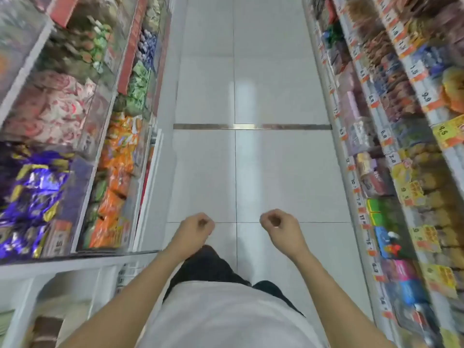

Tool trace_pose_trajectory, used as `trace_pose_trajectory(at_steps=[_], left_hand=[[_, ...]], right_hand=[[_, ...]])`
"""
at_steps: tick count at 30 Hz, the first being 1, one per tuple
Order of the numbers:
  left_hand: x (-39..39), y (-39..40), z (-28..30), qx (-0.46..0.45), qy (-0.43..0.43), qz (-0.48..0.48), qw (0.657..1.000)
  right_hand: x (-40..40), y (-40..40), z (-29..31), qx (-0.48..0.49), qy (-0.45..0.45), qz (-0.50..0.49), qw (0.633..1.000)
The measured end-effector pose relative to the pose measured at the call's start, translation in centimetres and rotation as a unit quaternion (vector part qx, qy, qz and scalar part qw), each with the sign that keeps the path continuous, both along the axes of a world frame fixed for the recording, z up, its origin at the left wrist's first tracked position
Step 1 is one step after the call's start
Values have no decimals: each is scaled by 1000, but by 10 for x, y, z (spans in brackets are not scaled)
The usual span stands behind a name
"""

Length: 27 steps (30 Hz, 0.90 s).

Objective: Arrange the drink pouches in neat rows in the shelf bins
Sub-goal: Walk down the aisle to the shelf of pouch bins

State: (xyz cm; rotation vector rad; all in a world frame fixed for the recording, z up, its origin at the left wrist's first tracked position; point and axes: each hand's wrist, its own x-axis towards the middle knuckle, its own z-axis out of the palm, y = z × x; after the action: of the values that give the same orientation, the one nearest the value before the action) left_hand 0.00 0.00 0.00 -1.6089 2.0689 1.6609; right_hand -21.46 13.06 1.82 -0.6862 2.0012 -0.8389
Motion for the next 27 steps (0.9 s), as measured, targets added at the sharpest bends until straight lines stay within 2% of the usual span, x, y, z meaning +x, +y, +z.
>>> trace_pose_trajectory(at_steps=[6,10,19,23,27], left_hand=[[-4,-49,-7,26,-87,-36,995],[-28,-120,-17,55,-111,-29,992],[-130,-354,3,33,-82,-80,993],[-200,-462,10,15,-69,-105,992],[-289,-564,10,2,-60,-129,990]], right_hand=[[-37,-120,9,-31,-6,74,997],[-64,-211,3,-20,0,95,995],[-152,-384,23,32,-1,116,993],[-212,-447,21,50,4,97,994],[-285,-521,12,89,5,120,989]])
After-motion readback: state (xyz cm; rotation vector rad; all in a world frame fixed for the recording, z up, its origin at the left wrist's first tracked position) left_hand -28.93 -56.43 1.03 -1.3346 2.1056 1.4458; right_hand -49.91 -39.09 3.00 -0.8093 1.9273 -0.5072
